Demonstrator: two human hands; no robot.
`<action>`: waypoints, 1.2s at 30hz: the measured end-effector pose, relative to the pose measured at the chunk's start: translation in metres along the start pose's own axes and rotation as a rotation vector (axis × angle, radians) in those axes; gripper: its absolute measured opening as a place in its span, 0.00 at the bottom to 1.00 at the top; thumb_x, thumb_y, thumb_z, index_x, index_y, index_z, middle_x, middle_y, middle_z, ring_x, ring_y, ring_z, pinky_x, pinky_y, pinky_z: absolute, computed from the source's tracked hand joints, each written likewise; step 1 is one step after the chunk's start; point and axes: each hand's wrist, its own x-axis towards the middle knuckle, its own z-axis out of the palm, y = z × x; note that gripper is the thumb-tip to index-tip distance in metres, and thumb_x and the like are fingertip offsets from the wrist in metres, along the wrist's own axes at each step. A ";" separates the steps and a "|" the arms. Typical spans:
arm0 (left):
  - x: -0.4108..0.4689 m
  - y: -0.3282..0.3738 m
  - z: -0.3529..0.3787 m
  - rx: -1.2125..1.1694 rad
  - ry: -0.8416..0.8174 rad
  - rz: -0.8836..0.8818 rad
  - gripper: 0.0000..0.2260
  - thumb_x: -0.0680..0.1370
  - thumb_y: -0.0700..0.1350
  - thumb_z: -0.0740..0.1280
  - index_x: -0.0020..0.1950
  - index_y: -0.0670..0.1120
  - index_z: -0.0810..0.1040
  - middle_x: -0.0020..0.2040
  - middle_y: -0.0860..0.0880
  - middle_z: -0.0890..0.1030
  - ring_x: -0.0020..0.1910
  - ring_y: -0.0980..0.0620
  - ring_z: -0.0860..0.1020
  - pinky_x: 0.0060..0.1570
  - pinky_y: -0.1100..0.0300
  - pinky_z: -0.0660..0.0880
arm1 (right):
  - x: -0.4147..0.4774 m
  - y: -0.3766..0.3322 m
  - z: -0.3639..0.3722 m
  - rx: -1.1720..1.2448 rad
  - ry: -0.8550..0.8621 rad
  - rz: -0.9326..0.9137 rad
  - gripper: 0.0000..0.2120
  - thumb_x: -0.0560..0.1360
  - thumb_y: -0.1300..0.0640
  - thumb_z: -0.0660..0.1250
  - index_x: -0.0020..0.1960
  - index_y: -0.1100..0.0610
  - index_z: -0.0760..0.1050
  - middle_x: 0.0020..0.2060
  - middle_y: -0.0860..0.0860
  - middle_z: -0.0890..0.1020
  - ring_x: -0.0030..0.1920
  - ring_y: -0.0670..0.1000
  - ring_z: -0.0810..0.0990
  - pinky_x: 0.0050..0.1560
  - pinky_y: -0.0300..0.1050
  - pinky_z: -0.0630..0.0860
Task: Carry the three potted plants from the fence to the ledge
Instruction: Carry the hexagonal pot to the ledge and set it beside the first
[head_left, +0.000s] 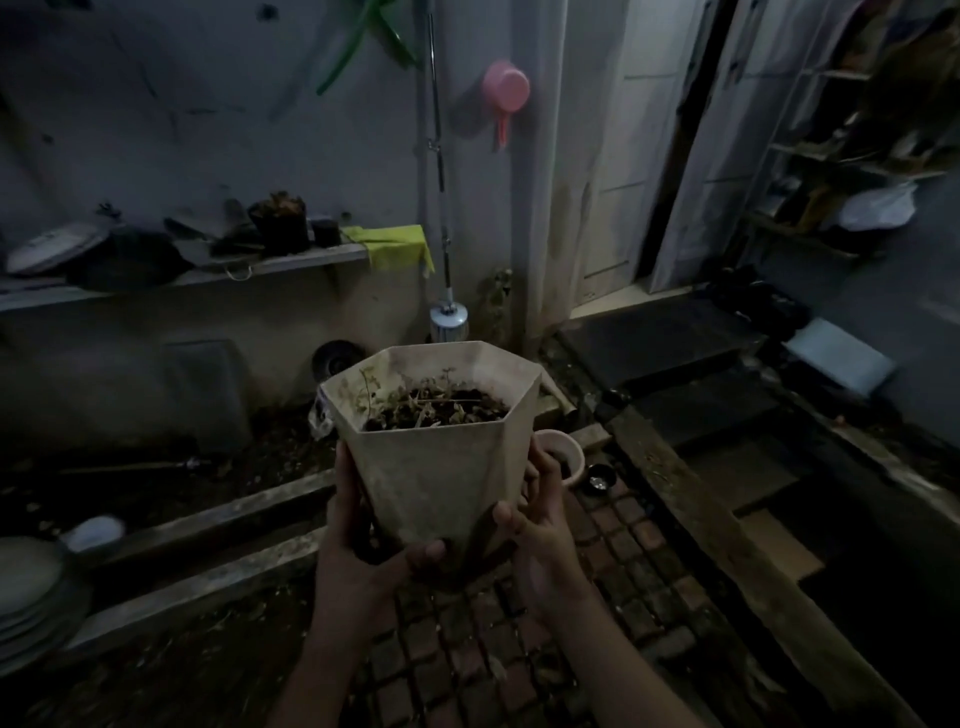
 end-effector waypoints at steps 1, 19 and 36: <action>0.019 -0.008 0.007 0.034 0.009 -0.006 0.57 0.50 0.56 0.85 0.71 0.79 0.57 0.77 0.56 0.67 0.74 0.53 0.70 0.66 0.43 0.75 | 0.022 0.004 -0.006 0.021 -0.008 0.021 0.39 0.60 0.57 0.78 0.69 0.44 0.69 0.70 0.52 0.74 0.68 0.54 0.76 0.54 0.47 0.80; 0.316 -0.380 0.106 -0.088 -0.166 -0.126 0.61 0.53 0.29 0.76 0.81 0.54 0.54 0.69 0.52 0.78 0.56 0.62 0.82 0.45 0.67 0.80 | 0.351 0.237 -0.183 -0.133 0.088 0.113 0.50 0.51 0.44 0.87 0.68 0.31 0.68 0.67 0.44 0.78 0.67 0.50 0.78 0.59 0.53 0.79; 0.265 -0.869 0.089 0.095 -0.153 -0.123 0.61 0.62 0.57 0.82 0.82 0.42 0.45 0.81 0.43 0.59 0.78 0.53 0.63 0.75 0.57 0.66 | 0.370 0.671 -0.440 -0.144 0.104 0.118 0.47 0.61 0.55 0.81 0.74 0.44 0.64 0.70 0.45 0.74 0.69 0.46 0.75 0.62 0.52 0.79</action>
